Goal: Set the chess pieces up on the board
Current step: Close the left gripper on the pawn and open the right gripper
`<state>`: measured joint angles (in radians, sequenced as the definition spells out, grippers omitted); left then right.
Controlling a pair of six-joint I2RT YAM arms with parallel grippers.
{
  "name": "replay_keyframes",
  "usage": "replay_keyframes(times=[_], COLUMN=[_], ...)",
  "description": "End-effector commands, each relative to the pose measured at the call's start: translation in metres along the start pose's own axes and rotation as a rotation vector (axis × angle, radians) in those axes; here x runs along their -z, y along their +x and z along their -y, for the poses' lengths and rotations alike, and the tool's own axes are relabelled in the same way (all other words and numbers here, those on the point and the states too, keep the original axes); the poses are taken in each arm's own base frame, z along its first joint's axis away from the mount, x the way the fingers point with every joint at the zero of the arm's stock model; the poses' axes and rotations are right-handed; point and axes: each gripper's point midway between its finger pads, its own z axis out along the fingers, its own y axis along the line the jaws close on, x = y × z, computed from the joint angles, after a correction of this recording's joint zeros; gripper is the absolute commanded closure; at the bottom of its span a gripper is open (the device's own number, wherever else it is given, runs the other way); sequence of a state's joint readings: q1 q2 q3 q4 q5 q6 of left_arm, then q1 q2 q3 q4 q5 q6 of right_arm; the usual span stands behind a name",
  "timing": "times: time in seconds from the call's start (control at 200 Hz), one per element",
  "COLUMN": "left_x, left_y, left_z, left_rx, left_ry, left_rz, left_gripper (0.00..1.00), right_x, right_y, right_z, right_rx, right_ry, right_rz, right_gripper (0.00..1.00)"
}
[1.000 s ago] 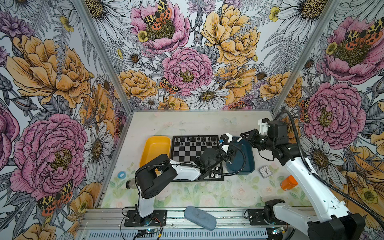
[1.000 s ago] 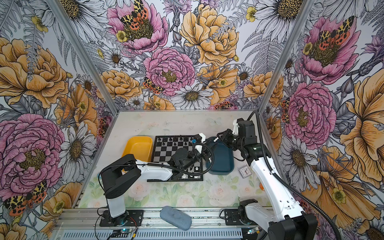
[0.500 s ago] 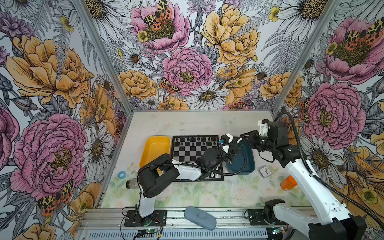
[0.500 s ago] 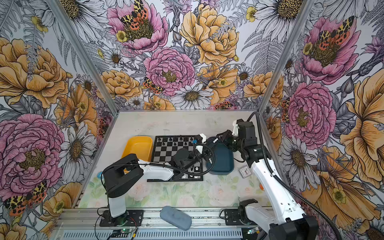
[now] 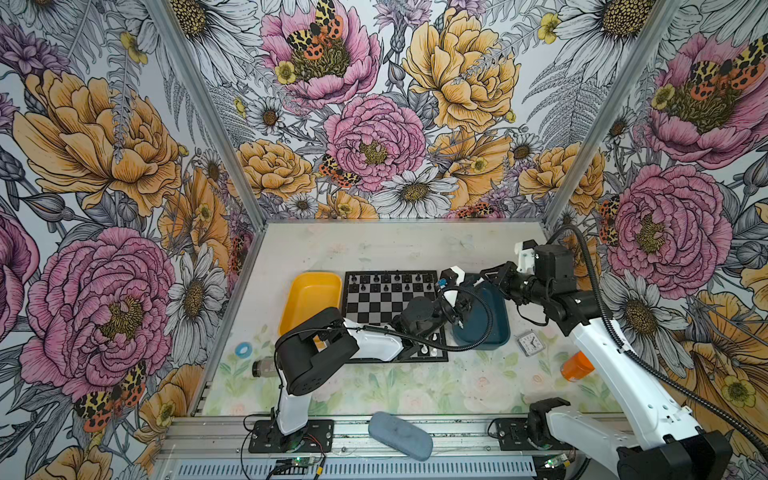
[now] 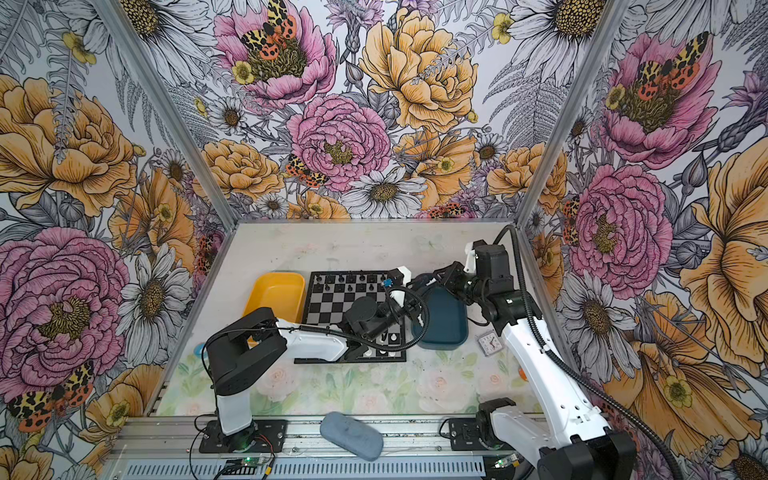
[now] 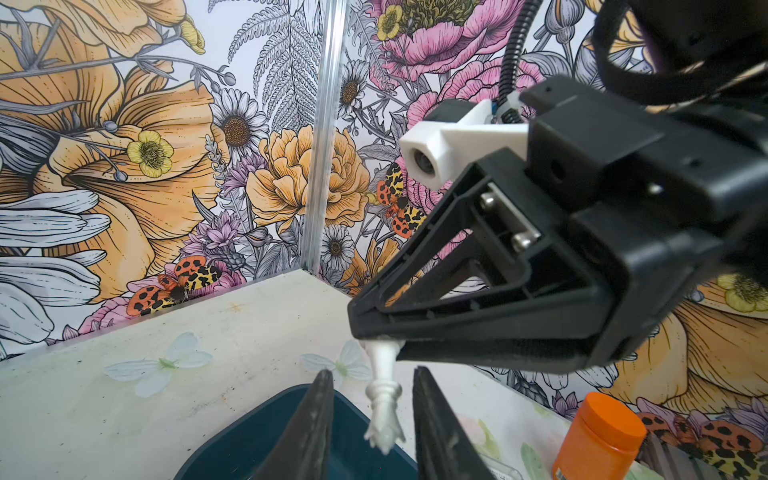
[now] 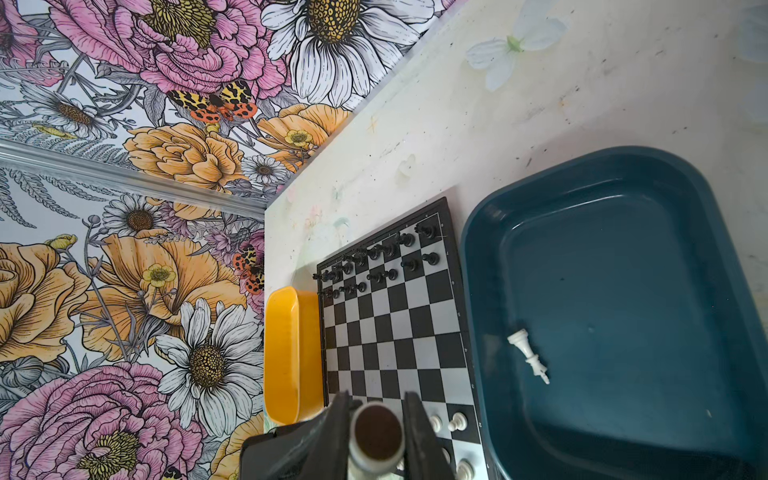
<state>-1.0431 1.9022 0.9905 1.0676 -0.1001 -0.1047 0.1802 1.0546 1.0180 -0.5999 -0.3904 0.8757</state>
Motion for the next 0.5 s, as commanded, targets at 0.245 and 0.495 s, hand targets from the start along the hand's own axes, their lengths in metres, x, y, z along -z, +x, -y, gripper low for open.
replay_keyframes(times=[0.245,0.495], left_x=[-0.0063,-0.0067], left_y=[-0.0087,-0.0102], left_z=[0.0019,0.0023], left_rx=[0.018,0.023], left_ry=[0.023,0.027], left_rz=[0.035,0.04], left_gripper=[0.72,0.83], right_x=[0.003,0.0018], right_y=[-0.0006,0.0001], right_z=[-0.0092,-0.0081], right_rx=[0.006,0.003], right_ry=[-0.034,-0.032], right_rz=[0.012,0.01], right_gripper=[1.0,1.0])
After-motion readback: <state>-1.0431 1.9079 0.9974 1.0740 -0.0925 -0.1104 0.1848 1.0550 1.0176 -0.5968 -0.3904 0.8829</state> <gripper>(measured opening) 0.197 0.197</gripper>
